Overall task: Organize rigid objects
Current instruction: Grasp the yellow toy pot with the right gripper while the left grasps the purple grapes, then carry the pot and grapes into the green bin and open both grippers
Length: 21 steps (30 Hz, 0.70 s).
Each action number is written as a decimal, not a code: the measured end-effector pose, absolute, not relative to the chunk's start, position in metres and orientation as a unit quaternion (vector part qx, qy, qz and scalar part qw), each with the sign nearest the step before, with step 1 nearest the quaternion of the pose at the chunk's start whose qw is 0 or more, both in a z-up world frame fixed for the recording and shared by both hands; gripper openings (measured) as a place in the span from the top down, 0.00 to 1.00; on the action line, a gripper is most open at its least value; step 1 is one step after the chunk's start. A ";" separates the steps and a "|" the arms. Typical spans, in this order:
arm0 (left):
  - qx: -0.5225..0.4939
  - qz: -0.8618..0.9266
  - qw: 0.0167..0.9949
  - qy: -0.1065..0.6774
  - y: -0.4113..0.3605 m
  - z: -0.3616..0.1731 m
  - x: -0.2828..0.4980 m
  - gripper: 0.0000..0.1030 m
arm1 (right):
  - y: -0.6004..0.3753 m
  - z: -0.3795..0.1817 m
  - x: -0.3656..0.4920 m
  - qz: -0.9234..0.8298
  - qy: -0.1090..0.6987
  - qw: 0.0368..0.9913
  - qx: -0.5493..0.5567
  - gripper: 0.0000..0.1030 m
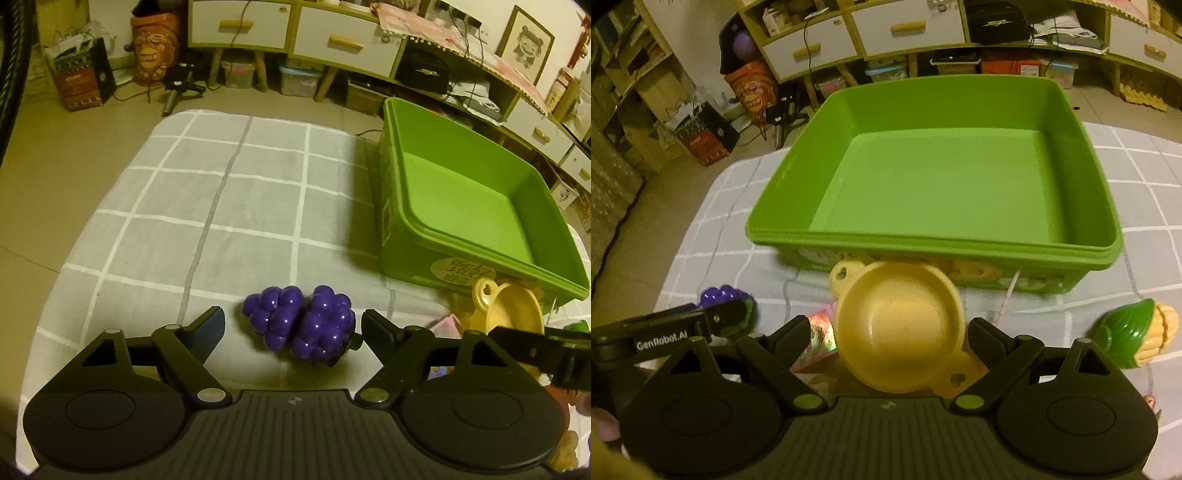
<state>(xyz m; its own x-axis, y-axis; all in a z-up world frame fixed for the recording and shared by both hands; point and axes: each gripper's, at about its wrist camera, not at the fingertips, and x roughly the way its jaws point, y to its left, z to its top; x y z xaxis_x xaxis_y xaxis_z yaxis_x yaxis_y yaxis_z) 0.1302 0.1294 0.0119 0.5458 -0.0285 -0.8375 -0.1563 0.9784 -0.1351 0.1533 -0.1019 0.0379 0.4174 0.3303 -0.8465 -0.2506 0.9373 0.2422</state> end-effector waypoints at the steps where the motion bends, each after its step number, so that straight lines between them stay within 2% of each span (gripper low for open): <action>1: -0.101 0.037 0.873 0.476 0.130 0.011 0.130 0.20 | -0.099 0.036 0.153 0.173 0.511 0.841 0.034 0.32; 3: -0.110 0.038 0.872 0.475 0.133 0.008 0.131 0.21 | -0.095 0.032 0.151 0.171 0.510 0.843 0.020 0.36; 5: -0.118 0.040 0.871 0.475 0.136 0.007 0.130 0.25 | -0.094 0.029 0.150 0.166 0.508 0.845 0.009 0.46; 9: -0.114 0.037 0.874 0.471 0.135 0.007 0.130 0.38 | -0.100 0.027 0.151 0.165 0.509 0.845 0.020 0.46; 21: -0.116 0.021 0.877 0.466 0.132 0.013 0.126 0.38 | -0.119 0.035 0.156 0.172 0.527 0.828 0.084 0.47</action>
<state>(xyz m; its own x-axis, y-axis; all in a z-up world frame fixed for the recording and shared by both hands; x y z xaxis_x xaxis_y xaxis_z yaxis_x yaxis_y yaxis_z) 0.1261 0.1320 0.0135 0.5650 -0.0715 -0.8220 -0.1446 0.9722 -0.1840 0.1555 -0.1186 0.0348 0.3842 0.3736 -0.8443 -0.1971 0.9266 0.3203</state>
